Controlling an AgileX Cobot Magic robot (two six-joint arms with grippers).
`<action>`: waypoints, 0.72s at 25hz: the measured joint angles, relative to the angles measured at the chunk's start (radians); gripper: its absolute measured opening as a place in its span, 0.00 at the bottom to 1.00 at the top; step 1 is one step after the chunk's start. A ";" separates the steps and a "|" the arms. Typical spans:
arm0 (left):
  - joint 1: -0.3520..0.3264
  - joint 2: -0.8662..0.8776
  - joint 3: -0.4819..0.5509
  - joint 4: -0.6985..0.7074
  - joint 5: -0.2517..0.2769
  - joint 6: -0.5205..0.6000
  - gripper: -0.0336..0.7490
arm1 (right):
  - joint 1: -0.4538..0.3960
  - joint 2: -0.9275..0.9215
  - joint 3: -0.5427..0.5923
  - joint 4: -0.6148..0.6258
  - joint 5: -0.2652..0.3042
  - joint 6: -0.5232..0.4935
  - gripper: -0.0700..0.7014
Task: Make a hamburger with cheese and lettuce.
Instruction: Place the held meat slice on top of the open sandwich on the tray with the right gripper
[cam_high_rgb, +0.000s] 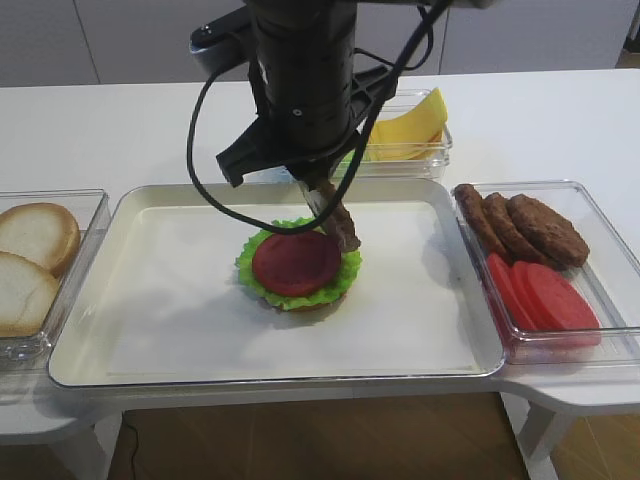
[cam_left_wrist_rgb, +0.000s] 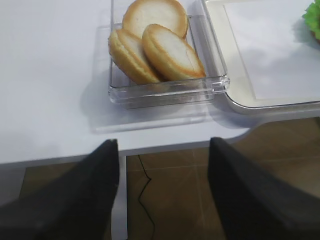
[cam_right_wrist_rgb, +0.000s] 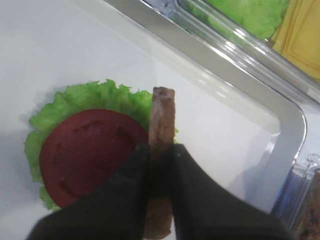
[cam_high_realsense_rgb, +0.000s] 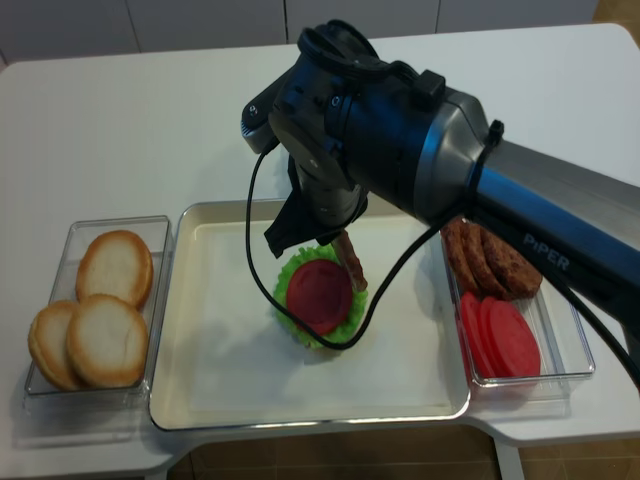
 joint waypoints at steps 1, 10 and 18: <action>0.000 0.000 0.000 0.000 0.000 0.000 0.58 | 0.000 0.000 0.000 0.000 0.000 0.000 0.21; 0.000 0.000 0.000 0.000 0.000 0.000 0.58 | 0.000 0.000 0.000 0.005 -0.006 0.000 0.21; 0.000 0.000 0.000 0.000 0.000 0.000 0.58 | 0.000 0.000 0.000 0.027 -0.010 0.002 0.21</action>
